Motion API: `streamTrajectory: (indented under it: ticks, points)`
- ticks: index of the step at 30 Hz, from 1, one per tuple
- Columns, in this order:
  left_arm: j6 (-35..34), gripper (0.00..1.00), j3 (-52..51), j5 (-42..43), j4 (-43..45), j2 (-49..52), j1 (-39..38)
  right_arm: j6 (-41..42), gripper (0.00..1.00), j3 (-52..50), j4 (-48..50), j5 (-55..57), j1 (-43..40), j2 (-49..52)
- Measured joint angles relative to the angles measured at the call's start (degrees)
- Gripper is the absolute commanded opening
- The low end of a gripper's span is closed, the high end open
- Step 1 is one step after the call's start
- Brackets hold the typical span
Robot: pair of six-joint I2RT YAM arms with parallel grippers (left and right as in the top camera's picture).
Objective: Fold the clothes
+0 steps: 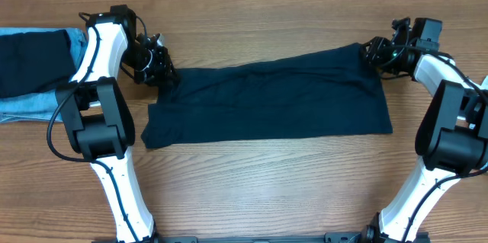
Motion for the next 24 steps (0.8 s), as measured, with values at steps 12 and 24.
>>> streamTrajectory:
  ticks: [12, 24]
  points:
    - [-0.02, 0.28, 0.00, 0.00, 0.00, 0.00, 0.00, 0.07, 0.11, 0.11, -2.67, 0.02, 0.00, 0.09]
    - [-0.02, 0.28, 0.00, 0.00, 0.15, 0.00, 0.00, 0.13, 0.04, 7.93, -4.20, -5.31, 0.00, 0.02]
